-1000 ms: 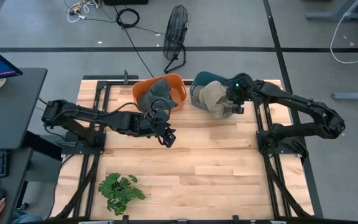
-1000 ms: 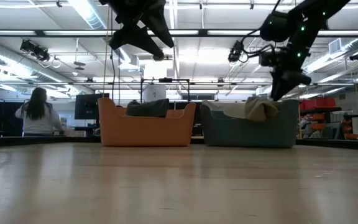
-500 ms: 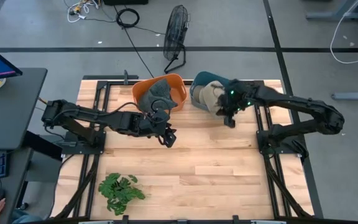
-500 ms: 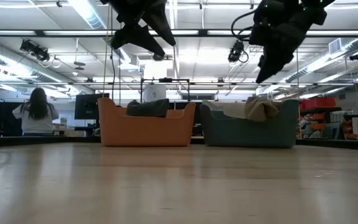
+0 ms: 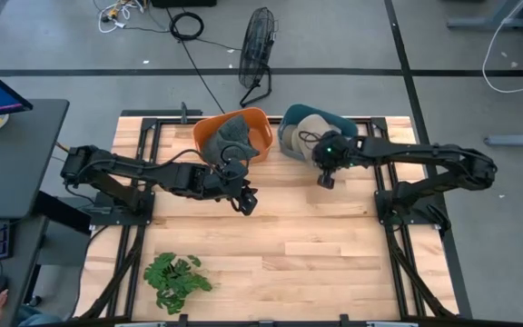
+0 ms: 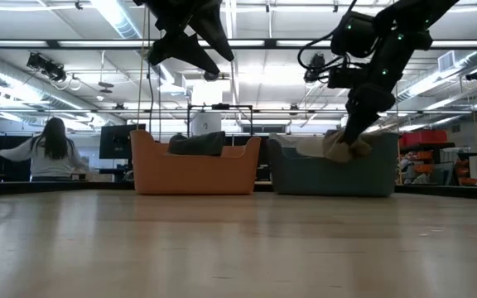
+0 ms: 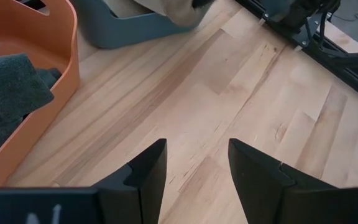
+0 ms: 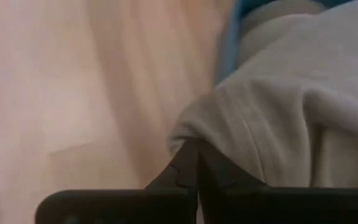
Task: Pick & Place hat
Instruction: Put the brown cap into the blue bin, then return to Home Position
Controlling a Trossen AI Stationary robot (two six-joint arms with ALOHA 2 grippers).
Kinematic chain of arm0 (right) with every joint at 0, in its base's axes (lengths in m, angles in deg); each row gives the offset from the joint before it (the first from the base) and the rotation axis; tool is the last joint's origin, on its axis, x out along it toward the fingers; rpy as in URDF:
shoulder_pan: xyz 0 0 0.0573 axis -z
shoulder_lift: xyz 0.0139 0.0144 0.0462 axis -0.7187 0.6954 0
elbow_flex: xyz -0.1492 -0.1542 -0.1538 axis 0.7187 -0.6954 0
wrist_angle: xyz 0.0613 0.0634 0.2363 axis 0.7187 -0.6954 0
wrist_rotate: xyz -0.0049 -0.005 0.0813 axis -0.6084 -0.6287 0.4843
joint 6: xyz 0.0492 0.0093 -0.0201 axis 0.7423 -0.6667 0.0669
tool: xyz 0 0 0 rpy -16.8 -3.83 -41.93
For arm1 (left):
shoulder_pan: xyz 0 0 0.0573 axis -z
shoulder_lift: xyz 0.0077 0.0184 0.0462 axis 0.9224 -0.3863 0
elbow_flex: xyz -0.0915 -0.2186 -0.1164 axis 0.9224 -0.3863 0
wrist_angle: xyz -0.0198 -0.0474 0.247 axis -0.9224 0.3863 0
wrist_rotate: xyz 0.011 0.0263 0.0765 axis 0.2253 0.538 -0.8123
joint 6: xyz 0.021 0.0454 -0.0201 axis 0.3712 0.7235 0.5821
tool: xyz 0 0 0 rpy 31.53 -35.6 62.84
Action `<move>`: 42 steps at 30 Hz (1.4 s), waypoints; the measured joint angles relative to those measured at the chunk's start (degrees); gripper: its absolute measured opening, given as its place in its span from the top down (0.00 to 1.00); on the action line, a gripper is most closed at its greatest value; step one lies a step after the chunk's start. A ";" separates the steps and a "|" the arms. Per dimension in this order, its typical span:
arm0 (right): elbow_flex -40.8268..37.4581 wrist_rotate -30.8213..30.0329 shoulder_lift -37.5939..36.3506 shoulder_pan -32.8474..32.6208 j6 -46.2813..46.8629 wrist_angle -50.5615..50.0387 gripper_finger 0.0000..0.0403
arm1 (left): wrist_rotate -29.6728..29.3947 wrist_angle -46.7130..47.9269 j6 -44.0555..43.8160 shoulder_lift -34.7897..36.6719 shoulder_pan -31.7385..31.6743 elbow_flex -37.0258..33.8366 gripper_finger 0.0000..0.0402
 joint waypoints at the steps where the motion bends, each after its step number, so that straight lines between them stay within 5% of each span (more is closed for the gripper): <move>1: 0.25 -1.20 -0.21 0.02 0.00 -0.18 1.00 | 0.00 0.01 0.00 0.00 0.00 0.00 0.56; 16: 3.79 -12.66 0.94 5.76 -2.06 -4.12 1.00 | -0.07 0.02 0.20 0.00 -0.02 0.00 0.56; 30: 3.84 -10.13 9.48 11.09 -1.57 -4.47 1.00 | -0.05 0.04 0.07 0.00 -0.02 0.00 0.56; 42: 12.90 -9.32 -2.82 5.76 3.07 -27.30 0.91 | 1.20 -2.05 2.38 0.00 -0.02 0.18 0.56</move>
